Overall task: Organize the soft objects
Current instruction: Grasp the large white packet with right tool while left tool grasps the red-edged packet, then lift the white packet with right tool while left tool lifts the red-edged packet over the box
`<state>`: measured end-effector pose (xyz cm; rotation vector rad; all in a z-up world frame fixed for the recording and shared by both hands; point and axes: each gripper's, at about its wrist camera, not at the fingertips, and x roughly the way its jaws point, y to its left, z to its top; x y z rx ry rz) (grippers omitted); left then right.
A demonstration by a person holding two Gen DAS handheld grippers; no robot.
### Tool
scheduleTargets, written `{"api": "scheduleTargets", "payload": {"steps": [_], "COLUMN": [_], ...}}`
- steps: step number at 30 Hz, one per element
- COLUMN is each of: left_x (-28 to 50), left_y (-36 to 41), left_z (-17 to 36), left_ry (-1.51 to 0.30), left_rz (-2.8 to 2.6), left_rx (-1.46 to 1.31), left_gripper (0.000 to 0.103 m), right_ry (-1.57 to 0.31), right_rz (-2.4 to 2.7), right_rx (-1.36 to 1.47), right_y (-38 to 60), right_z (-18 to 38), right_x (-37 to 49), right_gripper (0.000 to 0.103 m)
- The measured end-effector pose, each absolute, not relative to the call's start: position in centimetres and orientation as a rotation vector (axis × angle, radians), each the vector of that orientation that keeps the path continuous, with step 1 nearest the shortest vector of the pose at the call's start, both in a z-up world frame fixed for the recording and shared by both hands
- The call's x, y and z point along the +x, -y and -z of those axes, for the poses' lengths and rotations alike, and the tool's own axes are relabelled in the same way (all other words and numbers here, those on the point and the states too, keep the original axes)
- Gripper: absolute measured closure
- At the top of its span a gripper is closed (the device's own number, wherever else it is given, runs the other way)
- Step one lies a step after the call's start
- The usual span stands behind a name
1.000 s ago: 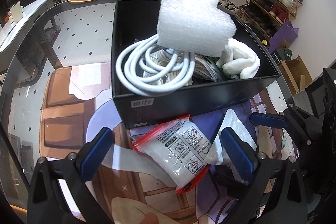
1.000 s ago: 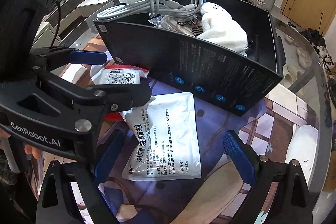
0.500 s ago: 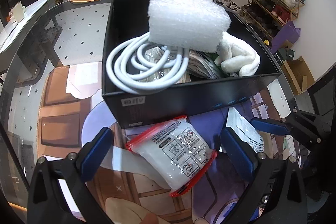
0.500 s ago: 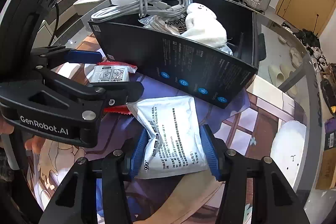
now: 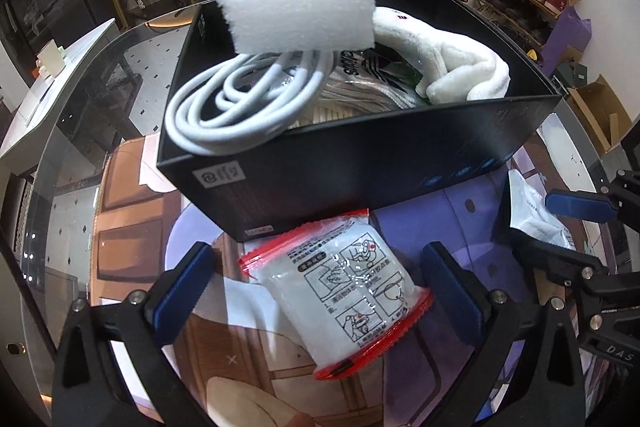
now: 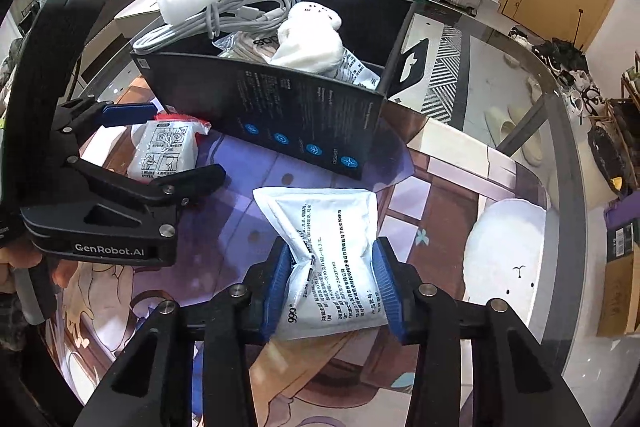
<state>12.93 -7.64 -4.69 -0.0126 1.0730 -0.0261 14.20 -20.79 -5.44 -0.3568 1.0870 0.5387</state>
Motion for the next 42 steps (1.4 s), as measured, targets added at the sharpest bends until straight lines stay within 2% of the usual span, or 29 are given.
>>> {"api": "scheduleTargets", "payload": {"steps": [12, 16, 22, 25, 26, 27, 42], "left_x": [11.8, 11.0, 10.0, 9.5, 9.4, 9.3, 7.6], "left_y": [8.0, 8.4, 8.9, 9.1, 9.0, 8.9, 7.4], "left_z": [5.0, 4.8, 4.3, 3.9, 3.8, 3.8, 3.2], "left_ry": [-1.057, -1.045, -1.036, -1.022, -1.020, -1.021, -1.037], "left_rz": [0.029, 0.035, 0.053, 0.057, 0.059, 0.063, 0.122], "left_rx": [-0.005, 0.002, 0.012, 0.014, 0.013, 0.013, -0.034], "left_gripper": [0.002, 0.008, 0.025, 0.046, 0.056, 0.058, 0.061], "right_ry": [-1.091, -1.078, -1.066, -1.054, -1.055, -1.055, -1.038], "right_rz": [-0.549, -0.555, -0.572, -0.587, -0.591, -0.593, -0.626], "right_rx": [-0.356, -0.372, -0.345, -0.298, -0.280, -0.266, -0.182], "right_y": [21.4, 21.0, 21.2, 21.9, 22.2, 22.5, 23.5], "right_z": [5.6, 5.8, 5.4, 5.3, 5.3, 5.2, 3.1], "right_x": [13.7, 13.4, 13.3, 13.4, 13.5, 13.5, 13.0], "right_gripper": [0.074, 0.082, 0.085, 0.086, 0.086, 0.087, 0.090]}}
